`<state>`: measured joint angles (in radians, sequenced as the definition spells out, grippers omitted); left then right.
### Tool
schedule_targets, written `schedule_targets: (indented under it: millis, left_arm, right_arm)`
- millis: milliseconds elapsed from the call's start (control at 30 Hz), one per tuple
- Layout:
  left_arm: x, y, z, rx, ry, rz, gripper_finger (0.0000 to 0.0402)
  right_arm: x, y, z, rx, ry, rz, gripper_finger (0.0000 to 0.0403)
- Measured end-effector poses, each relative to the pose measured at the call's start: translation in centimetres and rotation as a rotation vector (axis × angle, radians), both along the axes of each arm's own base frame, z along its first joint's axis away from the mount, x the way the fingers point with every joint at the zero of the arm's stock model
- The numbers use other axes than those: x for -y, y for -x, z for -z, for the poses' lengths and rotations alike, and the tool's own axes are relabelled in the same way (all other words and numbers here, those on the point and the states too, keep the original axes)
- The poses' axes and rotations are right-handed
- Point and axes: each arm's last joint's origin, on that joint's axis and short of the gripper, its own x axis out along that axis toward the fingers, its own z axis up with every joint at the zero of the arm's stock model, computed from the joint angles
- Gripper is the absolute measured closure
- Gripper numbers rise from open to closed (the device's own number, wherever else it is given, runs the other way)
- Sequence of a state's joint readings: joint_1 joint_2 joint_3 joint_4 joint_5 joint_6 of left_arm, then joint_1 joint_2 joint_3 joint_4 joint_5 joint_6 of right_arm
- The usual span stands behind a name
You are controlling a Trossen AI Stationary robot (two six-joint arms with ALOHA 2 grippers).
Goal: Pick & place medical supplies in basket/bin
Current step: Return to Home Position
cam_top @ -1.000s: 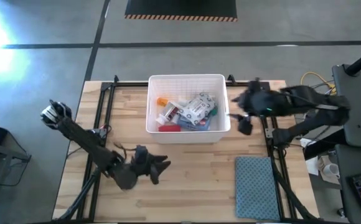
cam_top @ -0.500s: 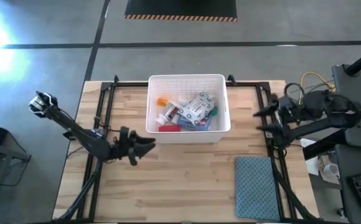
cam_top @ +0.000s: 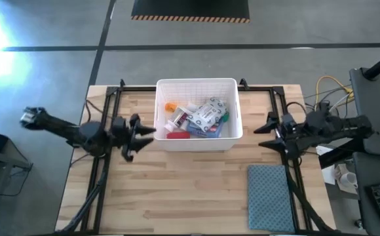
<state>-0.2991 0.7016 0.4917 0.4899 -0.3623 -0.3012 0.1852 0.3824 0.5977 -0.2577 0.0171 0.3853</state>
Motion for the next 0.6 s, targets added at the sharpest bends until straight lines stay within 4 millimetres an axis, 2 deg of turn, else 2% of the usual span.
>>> schedule_targets:
  millis: [133,233,400,600]
  left_arm:
    - [-2.9,0.5,1.9,-0.002,-0.006,0.036,0.0226]
    - [-4.0,1.4,2.8,0.011,-0.035,0.087,0.0226]
    - [-4.4,3.4,4.3,0.015,-0.029,0.078,0.0226]
    - [-4.1,5.3,7.4,-0.002,0.048,0.115,0.0226]
  right_arm:
    - [0.4,0.0,1.4,-0.027,-0.004,0.068,0.0147]
    - [0.6,0.4,2.0,-0.014,-0.026,0.091,0.0144]
    - [0.7,0.9,3.8,-0.014,-0.091,0.099,0.0139]
    - [0.8,1.3,6.7,0.016,-0.137,0.101,0.0135]
